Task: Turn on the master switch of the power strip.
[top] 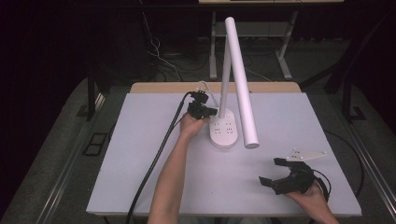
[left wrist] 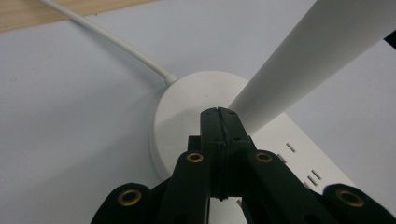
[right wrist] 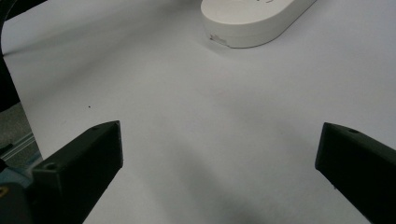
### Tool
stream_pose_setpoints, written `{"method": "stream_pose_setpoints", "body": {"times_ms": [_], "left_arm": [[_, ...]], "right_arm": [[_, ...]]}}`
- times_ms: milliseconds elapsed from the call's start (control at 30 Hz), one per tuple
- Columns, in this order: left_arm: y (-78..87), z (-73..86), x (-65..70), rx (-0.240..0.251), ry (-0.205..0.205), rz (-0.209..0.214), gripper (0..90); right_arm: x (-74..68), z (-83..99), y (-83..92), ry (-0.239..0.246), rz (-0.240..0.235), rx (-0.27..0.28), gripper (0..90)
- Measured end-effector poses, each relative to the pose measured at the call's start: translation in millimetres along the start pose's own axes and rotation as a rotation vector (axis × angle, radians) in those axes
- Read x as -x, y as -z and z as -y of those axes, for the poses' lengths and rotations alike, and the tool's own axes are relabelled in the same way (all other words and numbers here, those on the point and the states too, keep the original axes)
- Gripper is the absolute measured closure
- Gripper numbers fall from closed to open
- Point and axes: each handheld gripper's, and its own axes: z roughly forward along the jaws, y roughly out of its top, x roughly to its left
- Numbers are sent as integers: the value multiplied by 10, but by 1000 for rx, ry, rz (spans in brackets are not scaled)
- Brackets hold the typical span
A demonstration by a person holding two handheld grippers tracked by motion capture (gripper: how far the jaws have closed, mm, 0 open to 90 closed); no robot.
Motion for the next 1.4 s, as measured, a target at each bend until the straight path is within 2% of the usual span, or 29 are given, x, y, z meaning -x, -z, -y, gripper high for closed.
{"method": "stream_pose_setpoints", "body": {"times_ms": [133,367,467,533,600,733,833,900,1033,1100,1167,1333,1400], "left_arm": [[-44,22,12,-22,-17,-45,900],[-60,16,64,-37,-45,-82,900],[-77,14,89,-41,-82,-107,900],[-90,4,129,-52,-89,-125,900],[-83,-22,137,-85,-96,-130,900],[-85,-12,122,-84,-79,-122,900],[-88,-12,126,-91,-80,-121,900],[-93,-8,131,-97,-96,-130,900],[-88,5,96,-78,-43,-103,900],[-85,17,77,-66,-30,-93,900],[-83,19,70,-64,-33,-89,900],[-74,39,35,-46,4,-65,900],[-63,41,25,-52,-2,-60,900]], "right_arm": [[0,1,-6,5,0,-2,1],[-4,-3,-22,8,0,-10,1],[-5,-3,-11,2,1,-7,2],[-4,-4,-6,6,2,-4,1],[-4,-5,-5,6,3,-5,2],[-13,-10,2,6,4,-7,2],[-5,-11,12,10,4,-1,2],[2,-12,16,5,6,0,2],[5,-11,24,-1,8,0,2],[9,-11,25,-2,8,-2,2],[14,-10,18,1,8,-2,2],[14,-8,17,1,9,-2,2],[19,-7,16,0,8,-1,2]]}}
